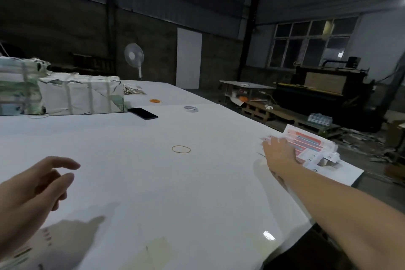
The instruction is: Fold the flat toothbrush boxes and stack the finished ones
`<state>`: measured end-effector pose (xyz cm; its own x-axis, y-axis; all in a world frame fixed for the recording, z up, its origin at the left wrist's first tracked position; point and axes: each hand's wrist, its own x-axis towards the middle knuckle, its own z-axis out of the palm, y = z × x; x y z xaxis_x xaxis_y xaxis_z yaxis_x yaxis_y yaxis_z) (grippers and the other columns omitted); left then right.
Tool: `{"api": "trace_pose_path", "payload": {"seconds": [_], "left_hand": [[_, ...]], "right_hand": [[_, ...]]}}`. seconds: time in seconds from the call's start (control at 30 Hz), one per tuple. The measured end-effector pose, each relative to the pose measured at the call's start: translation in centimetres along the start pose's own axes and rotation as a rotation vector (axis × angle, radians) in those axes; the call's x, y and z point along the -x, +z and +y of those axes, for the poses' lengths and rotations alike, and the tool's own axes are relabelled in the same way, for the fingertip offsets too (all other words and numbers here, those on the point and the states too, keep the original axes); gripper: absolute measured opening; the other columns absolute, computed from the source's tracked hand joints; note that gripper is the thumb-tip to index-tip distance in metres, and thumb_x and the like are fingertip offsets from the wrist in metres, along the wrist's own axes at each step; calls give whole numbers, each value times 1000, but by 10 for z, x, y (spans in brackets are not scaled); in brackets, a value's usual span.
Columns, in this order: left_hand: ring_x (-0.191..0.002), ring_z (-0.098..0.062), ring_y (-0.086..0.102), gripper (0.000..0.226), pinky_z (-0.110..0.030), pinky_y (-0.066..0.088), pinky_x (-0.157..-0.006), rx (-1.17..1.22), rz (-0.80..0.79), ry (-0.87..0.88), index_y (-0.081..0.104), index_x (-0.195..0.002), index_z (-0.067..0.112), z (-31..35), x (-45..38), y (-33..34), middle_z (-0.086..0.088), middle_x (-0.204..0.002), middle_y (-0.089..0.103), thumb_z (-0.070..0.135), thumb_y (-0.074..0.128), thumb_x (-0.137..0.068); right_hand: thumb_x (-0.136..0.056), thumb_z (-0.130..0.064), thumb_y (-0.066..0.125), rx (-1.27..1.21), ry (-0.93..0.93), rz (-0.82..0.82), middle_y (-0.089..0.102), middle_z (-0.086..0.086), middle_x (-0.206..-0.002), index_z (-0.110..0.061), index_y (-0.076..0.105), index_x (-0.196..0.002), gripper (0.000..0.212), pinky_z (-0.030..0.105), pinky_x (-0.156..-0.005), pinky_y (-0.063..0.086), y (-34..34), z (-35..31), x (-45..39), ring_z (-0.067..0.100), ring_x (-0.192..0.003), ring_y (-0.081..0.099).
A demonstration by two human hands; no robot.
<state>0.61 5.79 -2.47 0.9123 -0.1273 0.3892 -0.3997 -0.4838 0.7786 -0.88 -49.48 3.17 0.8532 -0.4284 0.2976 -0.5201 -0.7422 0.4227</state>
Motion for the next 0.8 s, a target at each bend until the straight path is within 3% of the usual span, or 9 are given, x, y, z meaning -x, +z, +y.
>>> {"api": "trace_pose_path", "payload": {"seconds": [0.1, 0.17, 0.23, 0.3, 0.37, 0.47, 0.53, 0.63, 0.8], "left_hand": [[-50, -19, 60, 44, -21, 42, -39, -95, 66, 1, 63, -120, 37, 15, 5, -5, 2, -60, 60, 59, 48, -86], [-53, -7, 61, 32, -18, 45, -45, -160, 100, 80, 64, -112, 43, 32, 13, -1, 5, -60, 61, 56, 47, -88], [-57, -5, 60, 16, -23, 46, -54, -216, 64, 75, 63, -102, 47, 42, 18, 1, 6, -62, 62, 45, 51, -92], [-63, -5, 60, 12, -30, 44, -57, -330, -9, 18, 58, -97, 45, 48, 20, 2, 10, -67, 64, 35, 52, -95], [-74, -4, 60, 10, -32, 46, -65, -512, -59, -85, 55, -107, 41, 51, 21, -1, 11, -74, 65, 36, 51, -98], [-117, -21, 48, 35, -42, 45, -91, -848, -72, -243, 44, -130, 38, 47, 26, -4, 7, -120, 57, 49, 43, -97], [-127, -30, 39, 45, -50, 38, -95, -927, -68, -367, 37, -136, 40, 46, 28, -8, 2, -137, 47, 57, 37, -95], [-128, -36, 41, 56, -50, 39, -97, -892, -91, -440, 31, -142, 41, 45, 28, -15, -2, -145, 42, 59, 40, -91], [-122, -36, 44, 73, -43, 45, -95, -751, -79, -387, 29, -147, 37, 51, 25, -20, -4, -140, 37, 50, 64, -83]], "right_hand": [[-81, -16, 72, -91, -123, 32, 44, 2, -127, -23, 46, -127, 54, 35, -72, 46, -23, -34, 4, 25, -118, 45], [-89, -21, 61, -258, -259, 69, 45, -1, -125, -26, 50, -126, 40, 34, -72, 40, -45, -69, 15, 23, -116, 46], [-95, -30, 50, -508, -389, 121, 50, -7, -120, -31, 56, -123, 30, 32, -76, 38, -70, -110, 39, 18, -115, 49], [-93, -35, 50, -725, -522, 158, 51, -14, -106, -35, 61, -117, 26, 31, -77, 39, -95, -150, 71, 15, -107, 53], [-90, -37, 53, -880, -639, 150, 49, -17, -97, -35, 63, -110, 23, 31, -76, 38, -122, -189, 101, 13, -96, 53], [-89, -38, 54, -1024, -758, 102, 52, -15, -94, -36, 64, -107, 21, 30, -75, 36, -155, -240, 135, 12, -89, 50], [-90, -38, 53, -1085, -814, 88, 52, -16, -94, -35, 64, -108, 22, 30, -75, 36, -167, -266, 152, 12, -88, 50], [-92, -36, 54, -1155, -863, 102, 58, -14, -98, -32, 65, -110, 22, 30, -76, 39, -166, -291, 168, 10, -87, 50], [-93, -30, 58, -1286, -890, 111, 64, -15, -91, -31, 68, -108, 18, 28, -78, 47, -154, -293, 169, 3, -79, 52]]}}
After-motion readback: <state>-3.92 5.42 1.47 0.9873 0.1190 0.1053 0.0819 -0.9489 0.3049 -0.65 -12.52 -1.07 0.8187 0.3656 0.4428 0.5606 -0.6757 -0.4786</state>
